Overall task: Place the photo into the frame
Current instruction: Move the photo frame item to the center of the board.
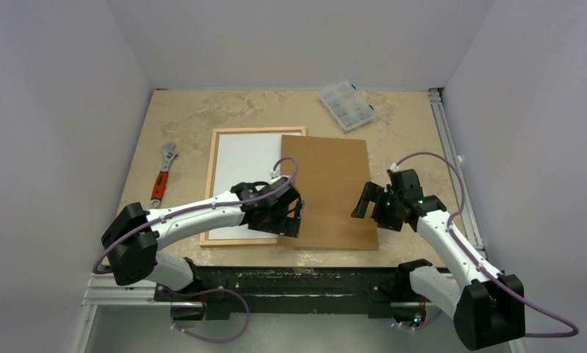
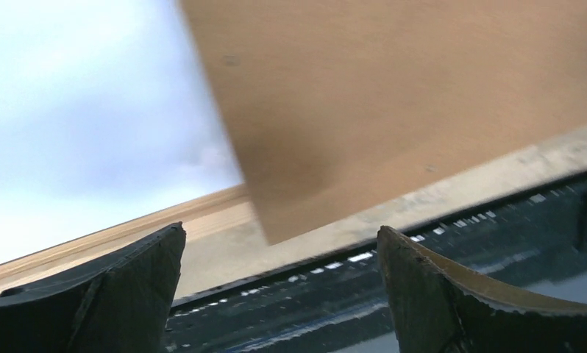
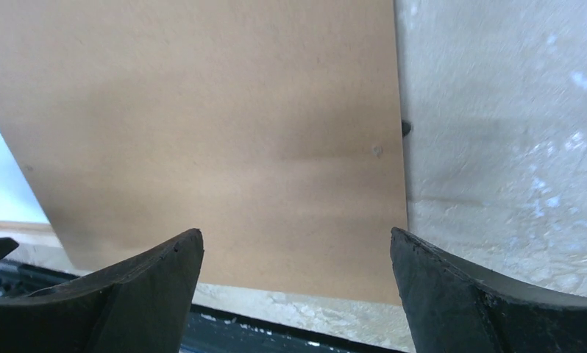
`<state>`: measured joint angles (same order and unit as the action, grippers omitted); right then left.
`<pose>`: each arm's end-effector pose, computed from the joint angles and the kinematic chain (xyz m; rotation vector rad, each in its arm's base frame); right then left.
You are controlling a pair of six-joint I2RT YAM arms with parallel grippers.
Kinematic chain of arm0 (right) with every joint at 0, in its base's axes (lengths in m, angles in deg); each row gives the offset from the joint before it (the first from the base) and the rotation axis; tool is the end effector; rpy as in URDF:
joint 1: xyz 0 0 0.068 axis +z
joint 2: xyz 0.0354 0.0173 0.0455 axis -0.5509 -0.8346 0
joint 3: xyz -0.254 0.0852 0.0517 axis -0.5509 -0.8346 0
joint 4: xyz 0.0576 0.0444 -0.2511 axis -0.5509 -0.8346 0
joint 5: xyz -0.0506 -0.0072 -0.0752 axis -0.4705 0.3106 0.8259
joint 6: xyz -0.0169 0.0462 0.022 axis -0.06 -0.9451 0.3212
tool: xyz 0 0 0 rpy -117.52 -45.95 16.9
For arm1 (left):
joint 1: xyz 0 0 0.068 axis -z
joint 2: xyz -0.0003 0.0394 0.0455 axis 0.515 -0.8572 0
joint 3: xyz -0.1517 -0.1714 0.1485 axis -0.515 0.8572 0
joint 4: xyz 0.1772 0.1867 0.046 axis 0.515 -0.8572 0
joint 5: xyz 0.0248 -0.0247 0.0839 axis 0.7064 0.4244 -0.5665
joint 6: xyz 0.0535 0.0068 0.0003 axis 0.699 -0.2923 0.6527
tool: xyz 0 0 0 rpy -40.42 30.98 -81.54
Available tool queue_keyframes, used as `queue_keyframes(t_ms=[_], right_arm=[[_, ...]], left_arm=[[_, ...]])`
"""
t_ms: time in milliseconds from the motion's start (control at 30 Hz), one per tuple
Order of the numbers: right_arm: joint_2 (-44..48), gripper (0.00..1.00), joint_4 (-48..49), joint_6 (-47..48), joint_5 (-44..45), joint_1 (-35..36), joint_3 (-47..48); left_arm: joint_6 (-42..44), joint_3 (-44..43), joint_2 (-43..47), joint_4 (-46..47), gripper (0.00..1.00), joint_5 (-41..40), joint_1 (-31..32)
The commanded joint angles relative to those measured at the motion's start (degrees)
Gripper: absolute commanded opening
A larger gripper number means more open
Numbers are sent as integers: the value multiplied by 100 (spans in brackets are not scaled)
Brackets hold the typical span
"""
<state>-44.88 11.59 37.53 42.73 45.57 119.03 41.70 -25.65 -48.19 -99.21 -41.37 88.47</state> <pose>0.1700 0.0445 0.1929 0.3941 2.6577 0.5462 0.1503 -0.2315 0.2224 0.2344 2.7985 -0.4110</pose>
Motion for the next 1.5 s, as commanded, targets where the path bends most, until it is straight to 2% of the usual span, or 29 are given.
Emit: queue_keyframes(t_ms=[0,100,300,400,667,800,933,1133,1300,1467], right_arm=[[-139,97,84,-126,468,16,502],[-379,97,158,-170,749,16,679],[-1176,97,499,-172,622,0,824],[-1499,96,580,-118,693,-45,917],[-2085,97,927,155,747,-700,1165],[-2460,96,1343,247,210,-811,1215],[-2854,95,1678,338,-396,-813,1243],[-3263,93,2030,354,-1303,-803,1228],[-3192,92,2659,101,-2183,-666,1118],[-3188,93,3028,-148,-2441,21,1304]], left_arm=[[-221,-362,162,-948,100,-1211,-106],[38,-422,253,-668,99,-975,-341],[484,17,492,726,96,605,-1378],[536,65,436,994,93,1064,-1759],[713,-639,-212,623,85,852,-2106],[766,-950,-583,426,84,744,-2140],[696,-944,-829,530,83,969,-2253],[608,-469,-617,816,84,1174,-2529],[660,-98,-175,825,85,1151,-2698],[773,-42,75,476,85,884,-2722]])
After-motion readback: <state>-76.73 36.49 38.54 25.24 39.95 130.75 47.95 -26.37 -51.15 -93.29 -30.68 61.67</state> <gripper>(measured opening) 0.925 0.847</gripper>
